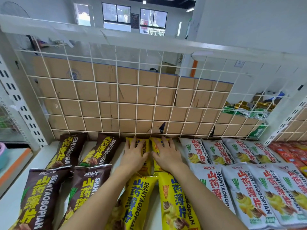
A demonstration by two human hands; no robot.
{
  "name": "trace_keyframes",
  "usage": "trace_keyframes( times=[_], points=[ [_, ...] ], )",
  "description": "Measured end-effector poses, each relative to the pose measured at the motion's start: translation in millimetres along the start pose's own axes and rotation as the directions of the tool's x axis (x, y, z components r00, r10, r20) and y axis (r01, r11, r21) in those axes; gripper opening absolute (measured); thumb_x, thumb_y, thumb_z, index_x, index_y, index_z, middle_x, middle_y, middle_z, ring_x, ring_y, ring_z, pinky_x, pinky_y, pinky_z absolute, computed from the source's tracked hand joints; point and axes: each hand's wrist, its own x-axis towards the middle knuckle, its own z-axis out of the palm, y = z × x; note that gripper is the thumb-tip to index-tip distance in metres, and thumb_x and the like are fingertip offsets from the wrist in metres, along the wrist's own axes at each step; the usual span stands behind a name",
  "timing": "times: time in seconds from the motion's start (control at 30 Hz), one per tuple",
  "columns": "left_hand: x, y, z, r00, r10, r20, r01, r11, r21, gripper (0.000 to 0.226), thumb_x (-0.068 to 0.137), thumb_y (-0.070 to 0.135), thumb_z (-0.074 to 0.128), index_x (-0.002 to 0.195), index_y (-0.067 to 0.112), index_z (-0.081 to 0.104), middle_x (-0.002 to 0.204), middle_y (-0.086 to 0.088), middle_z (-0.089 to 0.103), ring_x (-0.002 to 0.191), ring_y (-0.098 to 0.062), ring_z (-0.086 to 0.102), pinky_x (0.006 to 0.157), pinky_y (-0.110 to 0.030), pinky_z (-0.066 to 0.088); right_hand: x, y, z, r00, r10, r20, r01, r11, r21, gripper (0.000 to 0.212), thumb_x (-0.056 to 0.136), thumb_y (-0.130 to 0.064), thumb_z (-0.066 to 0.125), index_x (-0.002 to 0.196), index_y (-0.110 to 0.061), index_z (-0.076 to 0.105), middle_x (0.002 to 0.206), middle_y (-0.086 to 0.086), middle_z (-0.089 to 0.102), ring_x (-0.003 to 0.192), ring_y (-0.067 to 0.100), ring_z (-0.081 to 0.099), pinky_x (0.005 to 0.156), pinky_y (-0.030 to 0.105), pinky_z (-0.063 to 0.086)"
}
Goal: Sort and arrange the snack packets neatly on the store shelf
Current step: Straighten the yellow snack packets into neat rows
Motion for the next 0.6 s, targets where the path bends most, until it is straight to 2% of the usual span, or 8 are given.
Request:
trace_keyframes(
  times=[0.1, 0.17, 0.27, 0.37, 0.5, 0.57, 0.6],
  points=[
    [2, 1, -2, 0.999, -0.011, 0.033, 0.011, 1.0, -0.005, 0.057, 0.098, 0.041, 0.037, 0.149, 0.026, 0.017, 0.158, -0.006, 0.002, 0.144, -0.033, -0.005, 0.116, -0.042, 0.005, 2, 1, -2, 1.0, -0.002, 0.03, 0.001, 1.0, 0.031, 0.056, 0.096, -0.047, 0.033, 0.147, -0.035, 0.012, 0.158, -0.002, 0.002, 0.144, 0.027, -0.004, 0.11, 0.053, 0.019],
    [5, 1, -5, 0.997, -0.031, 0.067, 0.034, 0.998, -0.047, 0.055, 0.098, 0.04, 0.036, 0.148, 0.024, 0.019, 0.158, -0.006, 0.004, 0.144, -0.033, -0.003, 0.117, -0.045, 0.007, 3, 3, -7, 0.999, -0.004, 0.042, -0.001, 0.994, 0.109, 0.057, 0.096, -0.047, 0.033, 0.147, -0.033, 0.013, 0.158, -0.001, 0.007, 0.144, 0.027, 0.001, 0.112, 0.052, 0.016],
    [3, 2, -16, 0.998, -0.051, 0.043, 0.057, 0.987, -0.151, 0.053, 0.097, 0.04, 0.04, 0.145, 0.02, 0.029, 0.157, -0.008, 0.013, 0.144, -0.03, 0.007, 0.116, -0.045, 0.012, -5, 9, -16, 0.994, 0.046, -0.103, -0.017, 0.963, 0.267, 0.058, 0.096, -0.045, 0.037, 0.147, -0.025, 0.019, 0.153, 0.003, 0.025, 0.14, 0.026, 0.022, 0.112, 0.048, 0.02],
    [-12, 3, -27, 0.998, 0.012, -0.061, -0.023, 0.981, -0.192, 0.049, 0.096, 0.037, 0.045, 0.141, 0.018, 0.039, 0.153, -0.011, 0.024, 0.141, -0.027, 0.019, 0.114, -0.039, 0.018, -28, 16, -23, 0.968, 0.07, -0.241, 0.02, 0.936, 0.352, 0.052, 0.096, -0.04, 0.041, 0.143, -0.02, 0.031, 0.144, 0.004, 0.04, 0.133, 0.024, 0.035, 0.108, 0.047, 0.029],
    [-49, 3, -33, 0.987, 0.121, -0.103, -0.14, 0.968, -0.207, 0.046, 0.094, 0.032, 0.05, 0.137, 0.017, 0.044, 0.147, -0.006, 0.035, 0.135, -0.024, 0.031, 0.109, -0.035, 0.026, -77, 18, -23, 0.966, 0.033, -0.255, 0.053, 0.946, 0.321, 0.048, 0.095, -0.04, 0.044, 0.139, -0.023, 0.036, 0.141, -0.002, 0.04, 0.131, 0.017, 0.036, 0.109, 0.04, 0.029],
    [-72, 0, -32, 0.985, 0.142, -0.096, -0.159, 0.967, -0.199, 0.054, 0.089, 0.045, 0.048, 0.136, 0.019, 0.045, 0.146, -0.004, 0.036, 0.133, -0.022, 0.034, 0.109, -0.034, 0.027, -104, 14, -18, 0.977, -0.013, -0.212, 0.068, 0.965, 0.254, 0.054, 0.092, -0.052, 0.035, 0.14, -0.027, 0.034, 0.145, -0.006, 0.035, 0.134, 0.014, 0.029, 0.109, 0.036, 0.027],
    [-85, 0, -31, 0.985, 0.151, -0.089, -0.165, 0.969, -0.185, 0.065, 0.082, 0.056, 0.043, 0.136, 0.02, 0.045, 0.146, -0.002, 0.035, 0.134, -0.02, 0.034, 0.11, -0.033, 0.027, -116, 11, -14, 0.981, -0.028, -0.194, 0.072, 0.972, 0.223, 0.063, 0.085, -0.06, 0.026, 0.14, -0.03, 0.031, 0.148, -0.006, 0.031, 0.136, 0.013, 0.026, 0.109, 0.035, 0.025]
  ],
)
